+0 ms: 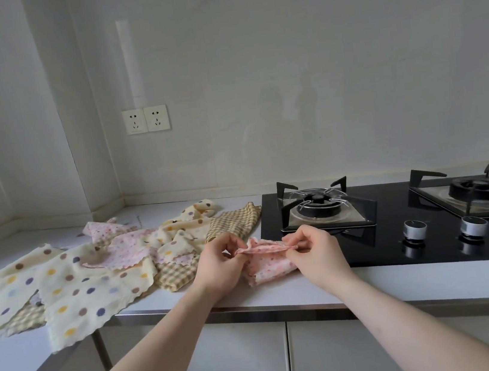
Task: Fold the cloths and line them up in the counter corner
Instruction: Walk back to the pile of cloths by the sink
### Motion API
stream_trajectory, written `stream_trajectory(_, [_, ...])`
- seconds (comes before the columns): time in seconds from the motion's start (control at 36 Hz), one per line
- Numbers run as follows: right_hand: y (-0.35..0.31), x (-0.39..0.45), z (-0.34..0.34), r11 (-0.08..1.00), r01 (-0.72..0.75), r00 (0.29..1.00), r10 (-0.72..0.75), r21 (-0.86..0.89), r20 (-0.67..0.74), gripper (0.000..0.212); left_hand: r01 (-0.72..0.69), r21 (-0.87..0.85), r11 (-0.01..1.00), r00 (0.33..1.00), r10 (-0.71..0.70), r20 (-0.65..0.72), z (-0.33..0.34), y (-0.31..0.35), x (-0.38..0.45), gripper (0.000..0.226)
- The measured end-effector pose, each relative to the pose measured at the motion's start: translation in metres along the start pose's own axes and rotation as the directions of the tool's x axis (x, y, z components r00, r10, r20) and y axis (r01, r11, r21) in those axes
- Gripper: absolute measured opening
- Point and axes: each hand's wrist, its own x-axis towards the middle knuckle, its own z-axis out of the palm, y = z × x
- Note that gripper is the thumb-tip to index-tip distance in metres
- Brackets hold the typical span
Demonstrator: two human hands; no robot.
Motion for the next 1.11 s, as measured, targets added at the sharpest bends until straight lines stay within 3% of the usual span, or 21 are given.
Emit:
stream_trajectory(0.19, [-0.001,-0.004,0.002,0.992,0.05,0.998,-0.054,-0.114,-0.032,0.022,0.008,0.109,0.994,1.0,-0.011,0.028,0.001,0.004,-0.004,0.02])
stream_trajectory(0.5, [-0.001,-0.009,0.002,0.97,0.118,0.993,-0.113,-0.212,0.038,0.018,0.025,0.191,0.981,0.99,-0.051,0.134,0.004,0.003,-0.002,0.013])
stream_trajectory(0.75, [0.004,-0.004,0.006,0.939,0.125,0.992,-0.116,-0.32,0.047,0.03,0.107,0.294,0.95,0.988,-0.135,0.077,0.005,0.0,0.0,0.067])
stream_trajectory(0.86, [0.003,-0.005,0.005,0.933,0.117,0.993,-0.112,-0.339,0.034,0.037,0.087,0.399,0.913,0.992,-0.117,0.05,0.008,-0.002,0.001,0.056])
stream_trajectory(1.0, [-0.004,-0.008,0.002,0.912,0.045,0.999,-0.035,-0.407,0.032,0.018,0.083,0.378,0.922,0.989,-0.122,0.082,0.006,-0.004,0.0,0.048])
stream_trajectory(1.11, [-0.007,-0.008,0.001,0.865,-0.011,0.996,0.052,-0.502,0.068,0.039,0.059,0.431,0.9,0.976,-0.142,0.163,0.007,-0.005,0.002,0.052])
